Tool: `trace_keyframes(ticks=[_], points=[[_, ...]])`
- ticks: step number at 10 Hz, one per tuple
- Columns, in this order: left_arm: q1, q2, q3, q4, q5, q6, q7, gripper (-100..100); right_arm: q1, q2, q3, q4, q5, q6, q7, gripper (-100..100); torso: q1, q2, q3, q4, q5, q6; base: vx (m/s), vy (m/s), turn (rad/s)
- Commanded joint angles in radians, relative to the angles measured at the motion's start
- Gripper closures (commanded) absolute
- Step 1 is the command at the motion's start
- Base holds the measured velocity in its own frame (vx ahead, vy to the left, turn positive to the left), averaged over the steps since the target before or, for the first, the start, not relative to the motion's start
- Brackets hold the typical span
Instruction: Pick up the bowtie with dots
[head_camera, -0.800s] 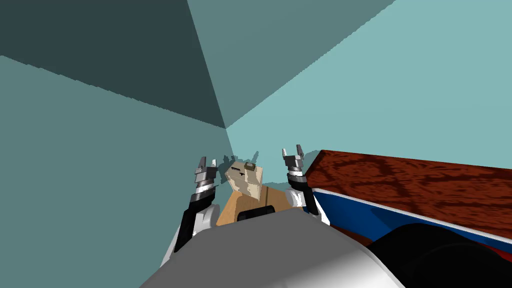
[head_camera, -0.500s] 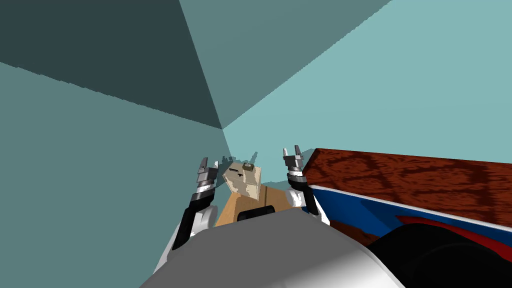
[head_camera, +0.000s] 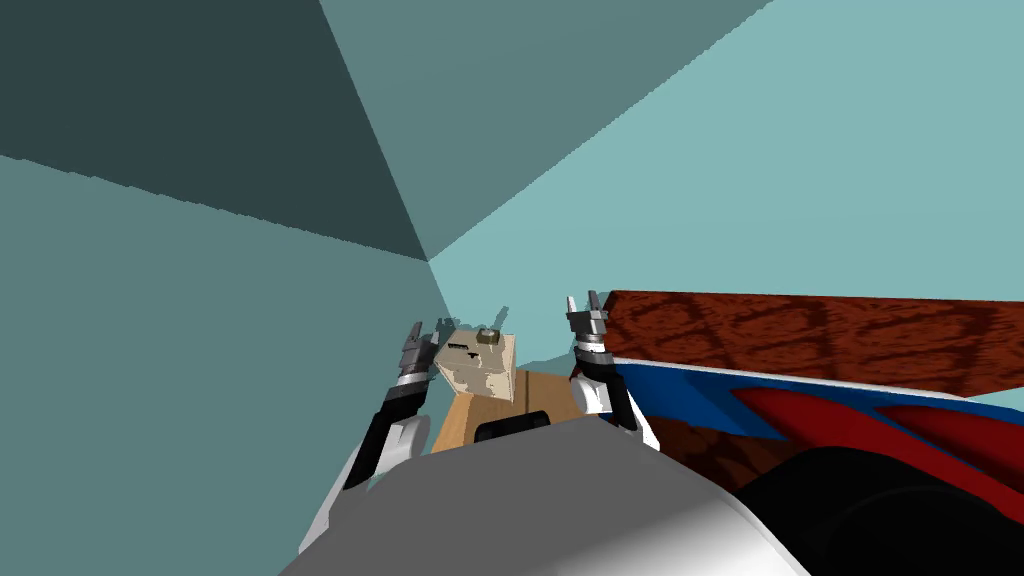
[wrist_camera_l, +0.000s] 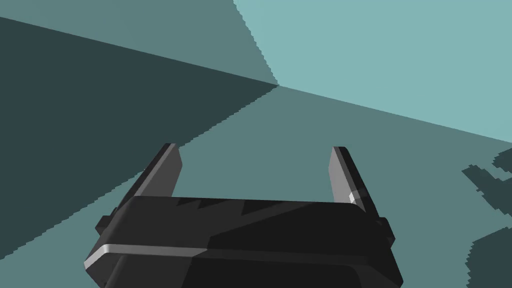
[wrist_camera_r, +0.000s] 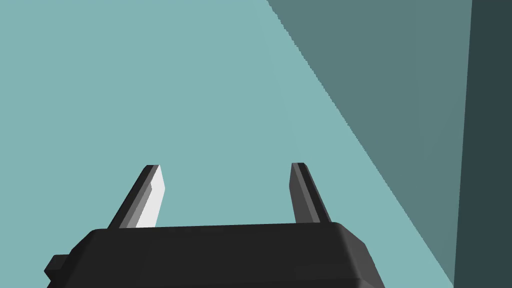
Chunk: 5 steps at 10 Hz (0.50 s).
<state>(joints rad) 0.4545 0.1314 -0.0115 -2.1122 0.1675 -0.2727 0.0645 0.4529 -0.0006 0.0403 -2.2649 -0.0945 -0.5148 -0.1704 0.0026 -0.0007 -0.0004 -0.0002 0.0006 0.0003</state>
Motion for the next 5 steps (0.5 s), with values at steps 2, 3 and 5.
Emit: trace_keyframes(ticks=[2, 3, 5], points=[[-0.01, 0.021, 0.022, 0.073, 0.037, 0.057, 0.035, -100, 0.0, 0.0, 0.0, 0.0, 0.0, 0.0, 0.0, 0, 0.0, 0.0, 0.0, 0.0, 0.0, 0.0, 0.01, 0.037, -0.297], [-0.014, 0.028, 0.032, 0.101, 0.052, 0.081, 0.05, -100, 0.0, 0.0, 0.0, 0.0, 0.0, 0.0, 0.0, 0, 0.0, 0.0, 0.0, 0.0, 0.0, 0.0, 0.01, 0.032, -0.288], [-0.022, 0.041, 0.053, 0.158, 0.085, 0.132, 0.081, -100, 0.0, 0.0, 0.0, 0.0, 0.0, 0.0, 0.0, 0, 0.0, 0.0, 0.0, 0.0, 0.0, 0.0, 0.008, 0.042, -0.306]])
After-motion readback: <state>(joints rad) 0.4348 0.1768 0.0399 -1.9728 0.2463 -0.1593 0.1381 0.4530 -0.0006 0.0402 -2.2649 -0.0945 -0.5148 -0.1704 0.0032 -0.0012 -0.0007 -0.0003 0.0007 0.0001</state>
